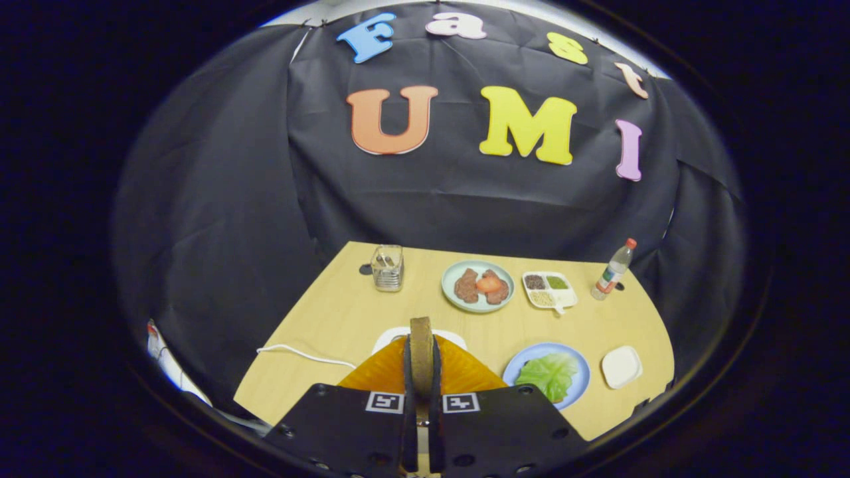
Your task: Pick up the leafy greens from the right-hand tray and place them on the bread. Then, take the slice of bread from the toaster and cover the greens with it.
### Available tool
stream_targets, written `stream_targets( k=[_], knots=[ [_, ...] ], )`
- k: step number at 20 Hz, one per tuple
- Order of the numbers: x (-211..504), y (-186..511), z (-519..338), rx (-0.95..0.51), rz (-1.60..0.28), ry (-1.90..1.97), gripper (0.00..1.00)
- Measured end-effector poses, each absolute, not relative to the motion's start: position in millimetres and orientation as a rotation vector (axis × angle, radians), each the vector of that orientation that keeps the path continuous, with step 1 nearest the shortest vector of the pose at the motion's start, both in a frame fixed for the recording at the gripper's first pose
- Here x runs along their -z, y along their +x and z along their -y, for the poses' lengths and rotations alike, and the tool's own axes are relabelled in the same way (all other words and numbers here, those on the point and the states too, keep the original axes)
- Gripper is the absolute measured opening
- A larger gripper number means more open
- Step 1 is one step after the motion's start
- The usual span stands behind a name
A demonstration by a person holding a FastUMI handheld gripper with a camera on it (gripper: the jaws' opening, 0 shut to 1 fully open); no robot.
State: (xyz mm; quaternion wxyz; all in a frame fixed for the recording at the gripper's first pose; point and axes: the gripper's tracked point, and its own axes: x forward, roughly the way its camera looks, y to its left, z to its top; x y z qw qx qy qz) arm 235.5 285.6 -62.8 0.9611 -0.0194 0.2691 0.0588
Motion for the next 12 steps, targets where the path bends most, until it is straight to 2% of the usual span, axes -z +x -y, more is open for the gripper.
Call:
stream_targets(
  k=[7,12],
  knots=[
    [-5,218,-261,-0.112,-0.441,-0.047,0.07],
    [-5,219,-224,-0.087,-0.407,-0.049,0.06]
  ],
)
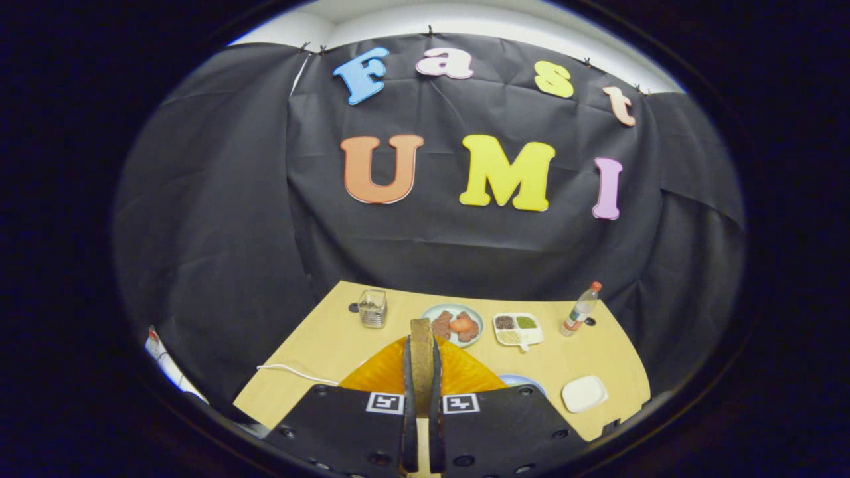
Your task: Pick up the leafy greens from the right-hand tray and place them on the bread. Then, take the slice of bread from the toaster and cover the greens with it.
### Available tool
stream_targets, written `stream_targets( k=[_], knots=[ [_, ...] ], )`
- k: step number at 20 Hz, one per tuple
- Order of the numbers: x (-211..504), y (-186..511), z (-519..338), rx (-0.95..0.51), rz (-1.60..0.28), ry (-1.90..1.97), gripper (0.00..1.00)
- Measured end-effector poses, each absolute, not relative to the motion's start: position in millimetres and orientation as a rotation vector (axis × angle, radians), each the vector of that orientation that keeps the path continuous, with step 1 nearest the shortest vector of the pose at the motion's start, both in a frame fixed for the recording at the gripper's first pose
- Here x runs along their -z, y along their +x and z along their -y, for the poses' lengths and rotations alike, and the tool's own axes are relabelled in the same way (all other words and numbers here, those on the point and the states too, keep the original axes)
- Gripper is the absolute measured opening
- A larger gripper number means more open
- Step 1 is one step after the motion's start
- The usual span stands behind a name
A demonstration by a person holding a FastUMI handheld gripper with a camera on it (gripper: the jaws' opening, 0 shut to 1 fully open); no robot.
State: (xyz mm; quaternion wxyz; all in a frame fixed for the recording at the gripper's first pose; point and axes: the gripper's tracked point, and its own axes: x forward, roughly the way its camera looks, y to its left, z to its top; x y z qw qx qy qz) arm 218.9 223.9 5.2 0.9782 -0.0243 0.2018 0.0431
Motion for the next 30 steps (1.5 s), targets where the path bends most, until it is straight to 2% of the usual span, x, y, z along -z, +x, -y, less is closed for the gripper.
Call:
stream_targets(
  k=[14,19,28,30],
  knots=[
    [183,284,-116,0.041,-0.67,0.018,0.07],
    [231,297,-110,-0.011,-0.705,0.11,0.07],
    [247,291,-73,-0.01,-0.684,0.194,0.07],
    [246,290,-72,-0.052,-0.681,0.256,0.07]
  ],
)
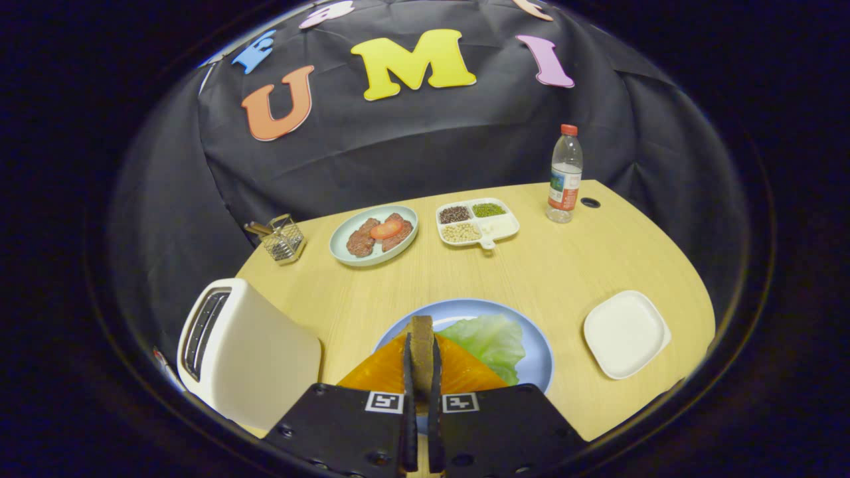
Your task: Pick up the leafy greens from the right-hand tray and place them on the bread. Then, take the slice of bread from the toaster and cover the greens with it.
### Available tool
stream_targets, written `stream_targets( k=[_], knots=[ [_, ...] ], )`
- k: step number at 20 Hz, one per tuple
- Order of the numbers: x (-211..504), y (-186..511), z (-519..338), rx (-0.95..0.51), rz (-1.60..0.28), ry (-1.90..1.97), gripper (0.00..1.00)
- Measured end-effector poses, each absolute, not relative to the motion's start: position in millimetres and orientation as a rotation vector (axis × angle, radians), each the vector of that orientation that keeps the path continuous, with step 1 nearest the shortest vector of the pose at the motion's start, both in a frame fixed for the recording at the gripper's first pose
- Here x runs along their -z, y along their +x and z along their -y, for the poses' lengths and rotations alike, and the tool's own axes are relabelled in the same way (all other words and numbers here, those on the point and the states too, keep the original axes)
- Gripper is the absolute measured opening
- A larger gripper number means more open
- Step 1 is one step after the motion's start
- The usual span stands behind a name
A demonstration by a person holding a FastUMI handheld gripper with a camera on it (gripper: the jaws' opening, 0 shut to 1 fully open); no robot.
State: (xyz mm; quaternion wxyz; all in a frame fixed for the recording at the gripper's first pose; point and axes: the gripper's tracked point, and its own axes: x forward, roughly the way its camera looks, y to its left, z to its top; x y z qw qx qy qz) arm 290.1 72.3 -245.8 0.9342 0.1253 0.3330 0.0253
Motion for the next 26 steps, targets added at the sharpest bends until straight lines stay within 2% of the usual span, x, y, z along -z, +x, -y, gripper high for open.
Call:
stream_targets(
  k=[5,11,12,15,17,18,23,25,26],
  knots=[
    [223,291,-64,-0.131,-0.623,0.406,0.07],
    [246,293,-48,-0.103,-0.684,0.364,0.06],
    [249,295,-46,-0.098,-0.673,0.374,0.11],
    [261,299,-35,-0.069,-0.674,0.38,0.11],
    [277,298,-25,-0.039,-0.7,0.371,0.25],
    [282,300,-22,-0.034,-0.705,0.37,0.25],
    [310,296,-28,-0.058,-0.772,0.313,0.75],
    [305,297,-26,-0.047,-0.752,0.292,0.86],
    [303,296,-25,-0.043,-0.747,0.297,0.86]
  ],
)
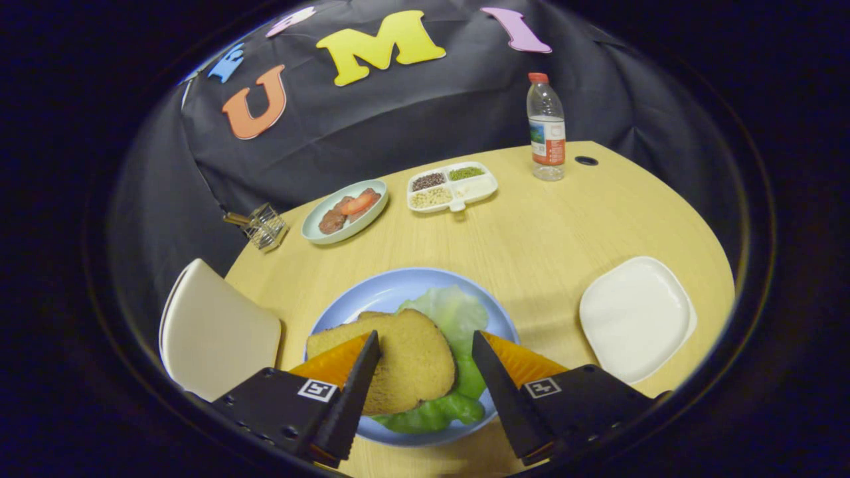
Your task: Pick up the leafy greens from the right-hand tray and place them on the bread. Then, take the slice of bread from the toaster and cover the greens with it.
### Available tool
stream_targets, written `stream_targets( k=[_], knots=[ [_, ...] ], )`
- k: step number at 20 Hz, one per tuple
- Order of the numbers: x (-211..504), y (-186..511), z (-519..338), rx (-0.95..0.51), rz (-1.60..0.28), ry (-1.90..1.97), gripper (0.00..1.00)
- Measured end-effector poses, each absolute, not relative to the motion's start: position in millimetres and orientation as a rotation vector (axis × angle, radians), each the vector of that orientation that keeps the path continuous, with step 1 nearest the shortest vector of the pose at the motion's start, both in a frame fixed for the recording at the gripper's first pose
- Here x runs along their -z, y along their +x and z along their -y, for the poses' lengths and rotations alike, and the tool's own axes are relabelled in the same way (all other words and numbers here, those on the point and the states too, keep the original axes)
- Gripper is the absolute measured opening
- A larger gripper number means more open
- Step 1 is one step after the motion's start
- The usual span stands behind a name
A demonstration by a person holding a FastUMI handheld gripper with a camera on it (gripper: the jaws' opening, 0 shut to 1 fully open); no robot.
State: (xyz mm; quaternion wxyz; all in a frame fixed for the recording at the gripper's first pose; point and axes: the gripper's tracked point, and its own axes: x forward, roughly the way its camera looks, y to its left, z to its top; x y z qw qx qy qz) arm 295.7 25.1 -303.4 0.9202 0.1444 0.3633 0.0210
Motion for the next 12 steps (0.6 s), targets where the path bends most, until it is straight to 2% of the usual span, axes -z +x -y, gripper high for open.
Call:
stream_targets(
  k=[2,3,4,12],
  knots=[
    [298,291,-23,-0.031,-0.743,0.289,0.86],
    [294,290,-24,-0.03,-0.735,0.274,0.95],
    [288,287,-25,-0.034,-0.723,0.262,0.96],
    [211,235,-34,-0.054,-0.547,0.143,0.96]
  ],
)
